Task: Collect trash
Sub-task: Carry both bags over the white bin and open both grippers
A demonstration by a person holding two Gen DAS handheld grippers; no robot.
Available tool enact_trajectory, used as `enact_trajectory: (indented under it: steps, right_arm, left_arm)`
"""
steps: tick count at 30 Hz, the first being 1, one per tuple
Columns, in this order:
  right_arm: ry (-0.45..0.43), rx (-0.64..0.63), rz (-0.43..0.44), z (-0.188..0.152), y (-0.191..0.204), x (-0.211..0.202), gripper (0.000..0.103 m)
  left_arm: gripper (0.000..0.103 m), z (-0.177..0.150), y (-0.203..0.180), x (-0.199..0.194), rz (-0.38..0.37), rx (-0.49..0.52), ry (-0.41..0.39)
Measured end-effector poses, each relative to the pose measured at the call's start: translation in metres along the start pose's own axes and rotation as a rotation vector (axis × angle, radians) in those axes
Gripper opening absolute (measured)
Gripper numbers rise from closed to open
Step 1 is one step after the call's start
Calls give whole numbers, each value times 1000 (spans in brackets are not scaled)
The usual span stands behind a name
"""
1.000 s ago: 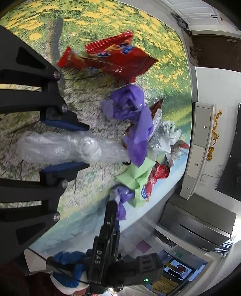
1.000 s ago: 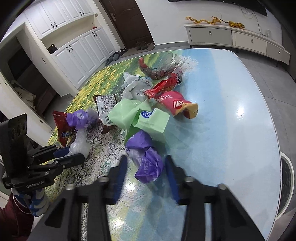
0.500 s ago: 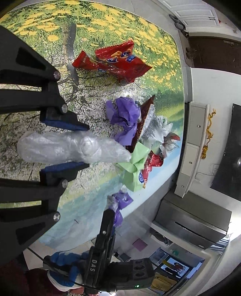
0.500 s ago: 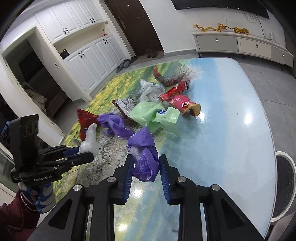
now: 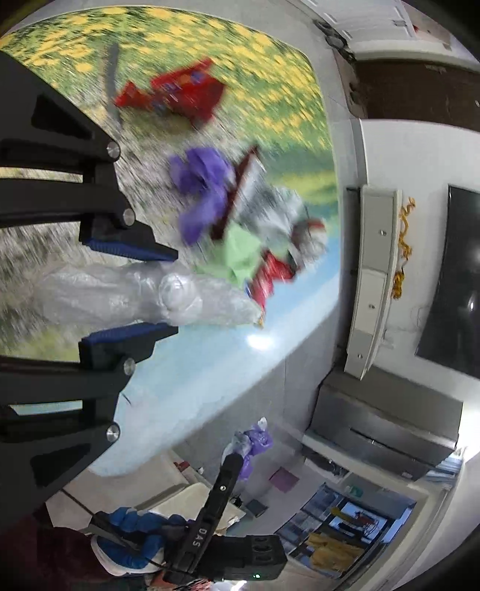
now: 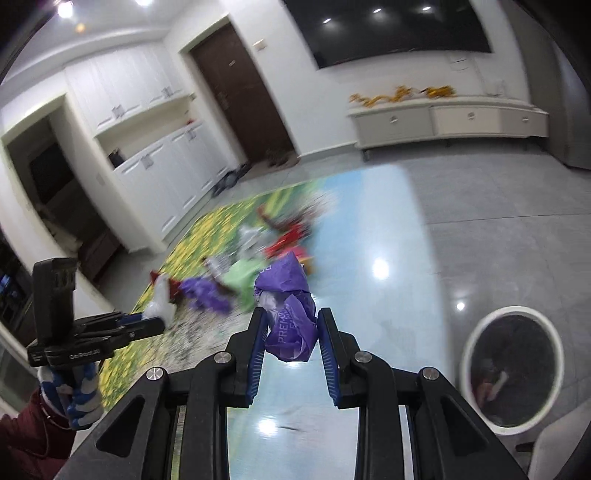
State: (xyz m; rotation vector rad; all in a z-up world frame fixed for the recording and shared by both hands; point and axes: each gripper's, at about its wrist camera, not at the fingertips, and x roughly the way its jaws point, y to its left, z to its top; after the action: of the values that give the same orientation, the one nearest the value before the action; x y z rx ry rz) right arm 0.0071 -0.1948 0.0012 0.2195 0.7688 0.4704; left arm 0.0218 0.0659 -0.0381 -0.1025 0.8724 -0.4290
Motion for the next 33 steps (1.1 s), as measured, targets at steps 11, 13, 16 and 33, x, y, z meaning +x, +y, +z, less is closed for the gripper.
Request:
enact_trajectory:
  steps: [11,13,16,33]
  right_arm:
    - [-88,159,-231,-1,-108,-47,27]
    - [-82,186,-269,-2,-127,-47,27]
    - [-67,225,-317,-7,-155,-46,27]
    - [55,336,-456,-22,-260,-9,29]
  left_arm:
    - [30,72,-98,66,-132,77,54]
    - [30,84,-117,87,-165,73,78]
    - [30,100,-146,120,-208,67,123]
    - [35,125,-251,270,-290,50,299]
